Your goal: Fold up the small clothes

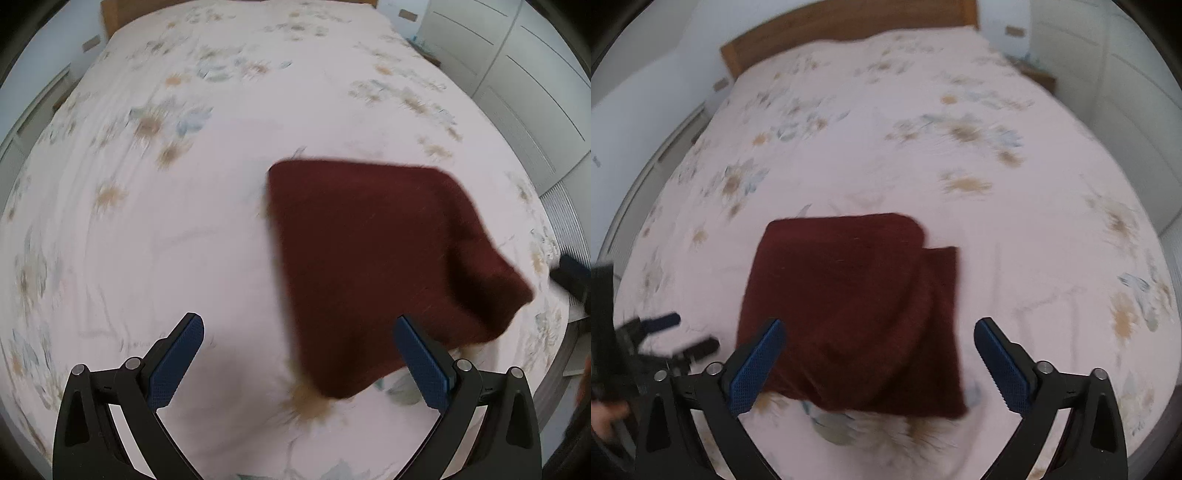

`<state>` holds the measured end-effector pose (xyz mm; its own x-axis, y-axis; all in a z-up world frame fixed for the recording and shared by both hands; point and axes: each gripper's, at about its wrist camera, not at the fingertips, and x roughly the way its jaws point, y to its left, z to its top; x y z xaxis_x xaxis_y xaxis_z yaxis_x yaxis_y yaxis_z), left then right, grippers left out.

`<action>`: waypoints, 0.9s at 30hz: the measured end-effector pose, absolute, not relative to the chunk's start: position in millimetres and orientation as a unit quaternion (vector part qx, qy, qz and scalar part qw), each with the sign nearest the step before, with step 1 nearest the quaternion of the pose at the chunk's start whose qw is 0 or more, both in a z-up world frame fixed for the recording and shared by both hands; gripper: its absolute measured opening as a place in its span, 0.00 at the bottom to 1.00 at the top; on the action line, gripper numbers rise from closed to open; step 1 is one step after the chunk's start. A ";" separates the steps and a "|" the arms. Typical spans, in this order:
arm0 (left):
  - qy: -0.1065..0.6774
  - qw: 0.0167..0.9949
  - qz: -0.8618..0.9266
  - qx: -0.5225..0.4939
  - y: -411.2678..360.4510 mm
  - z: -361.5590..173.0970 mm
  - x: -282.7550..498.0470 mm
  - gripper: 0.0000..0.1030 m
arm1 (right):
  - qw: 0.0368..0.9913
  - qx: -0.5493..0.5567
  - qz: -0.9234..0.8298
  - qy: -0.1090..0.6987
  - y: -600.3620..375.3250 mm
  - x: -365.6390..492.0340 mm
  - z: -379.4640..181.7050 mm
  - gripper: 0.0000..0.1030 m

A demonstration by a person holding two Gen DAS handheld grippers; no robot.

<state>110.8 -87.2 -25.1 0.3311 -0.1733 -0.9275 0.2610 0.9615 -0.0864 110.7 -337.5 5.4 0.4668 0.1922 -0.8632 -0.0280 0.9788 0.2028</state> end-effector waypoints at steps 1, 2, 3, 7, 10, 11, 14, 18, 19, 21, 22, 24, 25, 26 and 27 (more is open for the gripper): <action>0.566 0.813 -0.131 0.035 -81.4 -28.7 108.3 0.99 | 0.846 0.079 0.071 0.522 -331.4 117.7 0.4 0.90; 0.570 0.811 -0.130 0.030 -74.7 -33.6 104.9 0.99 | 0.838 0.079 0.077 0.535 -325.5 124.7 -6.4 0.84; 0.572 0.809 -0.129 0.027 -70.7 -35.9 103.6 0.99 | 0.827 0.079 0.081 0.550 -318.9 130.9 -15.7 0.81; 0.577 0.806 -0.128 0.024 -59.9 -42.7 99.0 0.99 | 0.793 0.078 0.070 0.601 -308.6 135.9 -58.4 0.74; 0.578 0.804 -0.138 0.032 -59.4 -45.0 96.5 0.99 | 0.779 0.088 0.065 0.617 -316.6 127.9 -81.6 0.57; 0.577 0.804 -0.138 0.037 -60.2 -45.8 95.4 0.99 | 0.777 0.098 0.066 0.618 -322.2 125.7 -84.1 0.51; 0.575 0.805 -0.139 0.049 -63.4 -49.1 93.1 0.99 | 0.781 0.153 0.080 0.600 -345.2 116.7 -88.1 0.35; 0.579 0.800 -0.151 0.053 -67.6 -53.5 91.4 0.99 | 0.800 0.175 0.091 0.566 -362.0 106.4 -74.8 0.25; 0.579 0.800 -0.151 0.055 -69.5 -53.7 90.8 0.99 | 0.804 0.179 0.092 0.560 -364.6 104.5 -70.8 0.24; 0.578 0.799 -0.153 0.057 -72.3 -53.4 90.1 0.99 | 0.810 0.184 0.094 0.549 -370.8 99.2 -62.9 0.22; 0.577 0.799 -0.156 0.058 -74.3 -52.7 89.3 0.99 | 0.812 0.183 0.092 0.547 -372.9 95.3 -60.5 0.22; 0.577 0.799 -0.159 0.058 -77.4 -52.4 89.9 0.99 | 0.816 0.179 0.085 0.544 -376.9 86.2 -58.1 0.21; 0.577 0.799 -0.161 0.058 -79.1 -52.4 89.3 0.99 | 0.816 0.178 0.083 0.543 -382.5 79.3 -57.2 0.21; 0.576 0.798 -0.163 0.058 -80.3 -52.7 89.6 0.99 | 0.817 0.177 0.079 0.543 -386.6 71.8 -59.0 0.21; 0.577 0.797 -0.167 0.058 -81.9 -53.0 89.0 0.99 | 0.816 0.174 0.074 0.547 -391.8 65.4 -61.9 0.21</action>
<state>89.0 -81.9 -53.0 0.2785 -0.1999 -0.9394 0.3327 0.9376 -0.1009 65.4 -391.8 -61.9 0.3915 0.3115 -0.8659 0.0684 0.9285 0.3650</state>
